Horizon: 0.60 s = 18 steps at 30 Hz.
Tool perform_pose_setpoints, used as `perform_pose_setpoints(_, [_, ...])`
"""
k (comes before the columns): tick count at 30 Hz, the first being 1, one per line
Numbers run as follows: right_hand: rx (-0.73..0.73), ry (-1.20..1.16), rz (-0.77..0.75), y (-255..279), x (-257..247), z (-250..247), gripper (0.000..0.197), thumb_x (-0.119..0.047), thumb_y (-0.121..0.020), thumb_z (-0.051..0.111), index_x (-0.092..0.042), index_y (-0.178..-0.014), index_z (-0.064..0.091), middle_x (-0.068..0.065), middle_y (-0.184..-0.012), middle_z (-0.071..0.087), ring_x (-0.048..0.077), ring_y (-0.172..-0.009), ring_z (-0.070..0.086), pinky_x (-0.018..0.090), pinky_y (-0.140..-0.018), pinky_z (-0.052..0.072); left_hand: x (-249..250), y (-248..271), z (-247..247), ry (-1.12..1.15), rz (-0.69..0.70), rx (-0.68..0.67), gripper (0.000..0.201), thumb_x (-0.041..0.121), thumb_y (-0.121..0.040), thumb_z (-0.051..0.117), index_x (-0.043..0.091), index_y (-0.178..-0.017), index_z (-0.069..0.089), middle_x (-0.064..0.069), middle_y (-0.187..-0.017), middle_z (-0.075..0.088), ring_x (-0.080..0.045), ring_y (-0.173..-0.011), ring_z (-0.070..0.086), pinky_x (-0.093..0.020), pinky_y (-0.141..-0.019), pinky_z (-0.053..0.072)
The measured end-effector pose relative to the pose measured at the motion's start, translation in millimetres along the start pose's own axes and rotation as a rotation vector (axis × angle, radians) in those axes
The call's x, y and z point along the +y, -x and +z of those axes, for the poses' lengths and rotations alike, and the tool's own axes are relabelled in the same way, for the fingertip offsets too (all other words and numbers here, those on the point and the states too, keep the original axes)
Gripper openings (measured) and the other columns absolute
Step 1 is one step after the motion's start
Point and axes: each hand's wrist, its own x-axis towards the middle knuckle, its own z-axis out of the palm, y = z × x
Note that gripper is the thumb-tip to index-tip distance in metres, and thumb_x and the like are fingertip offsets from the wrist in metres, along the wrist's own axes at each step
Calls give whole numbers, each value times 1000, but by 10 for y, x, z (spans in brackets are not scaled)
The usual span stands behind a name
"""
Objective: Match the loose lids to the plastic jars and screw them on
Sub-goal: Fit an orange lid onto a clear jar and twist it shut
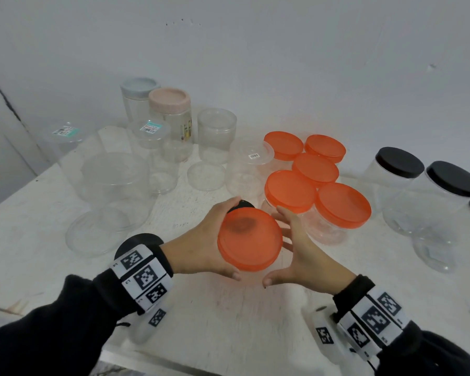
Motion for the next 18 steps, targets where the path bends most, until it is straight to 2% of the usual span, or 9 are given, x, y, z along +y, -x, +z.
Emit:
perform_pose_setpoints(2, [1,98,-63,0,-138,-44,128,-52,-44,84,-33,-141,2,-19,-142,16,-4,-130,26,1,-97,26,-69,18,19,84,-32,-11,120,34,-49,92,44,-133,7,24,-139,20,18,-124,25,-3,-97,28])
perform_pose_setpoints(3, [-7,166,-110,-11,-218,-60,121,-48,-48,85,-36,-138,6,-21,-139,17,-7,-128,25,-1,-95,24,-91,26,36,118,-57,-13,117,26,-54,90,41,-137,8,21,-140,24,14,-125,29,-8,-99,30])
perform_pose_setpoints(4, [-22,251,-150,-23,-297,-69,115,-44,-51,86,-37,-136,9,-21,-136,18,-9,-125,23,2,-97,24,-103,30,56,146,-82,-12,115,23,-56,88,37,-139,11,19,-140,27,10,-126,32,-12,-101,32])
perform_pose_setpoints(6, [-67,453,-183,-52,-457,-56,110,-45,-57,85,-31,-141,15,-17,-138,18,-6,-124,19,13,-101,28,-124,34,85,196,-105,2,105,17,-58,87,39,-135,18,16,-138,33,10,-122,37,-9,-97,35])
perform_pose_setpoints(8, [-110,662,-157,-96,-572,-25,111,-54,-61,79,-22,-146,15,-7,-147,15,7,-131,19,24,-105,30,-140,27,98,225,-113,19,97,15,-58,87,42,-128,26,15,-133,39,12,-117,41,-4,-90,37])
perform_pose_setpoints(11, [-165,865,-82,-183,-679,46,112,-59,-65,73,-19,-148,9,4,-151,13,27,-135,24,41,-107,35,-142,24,98,233,-122,43,91,11,-59,87,42,-124,31,15,-129,44,13,-114,44,-4,-87,39])
perform_pose_setpoints(14, [-194,953,-55,-279,-736,70,106,-53,-69,73,-20,-147,9,9,-144,25,31,-125,36,42,-98,43,-135,21,89,216,-135,62,88,10,-59,87,42,-121,33,16,-124,48,11,-110,48,-4,-83,40])
perform_pose_setpoints(18, [-254,945,-47,-372,-813,3,102,-44,-64,78,-26,-144,17,3,-130,32,23,-109,42,38,-85,49,-122,30,78,207,-133,71,90,10,-58,87,37,-125,34,15,-122,51,13,-107,50,-3,-83,39])
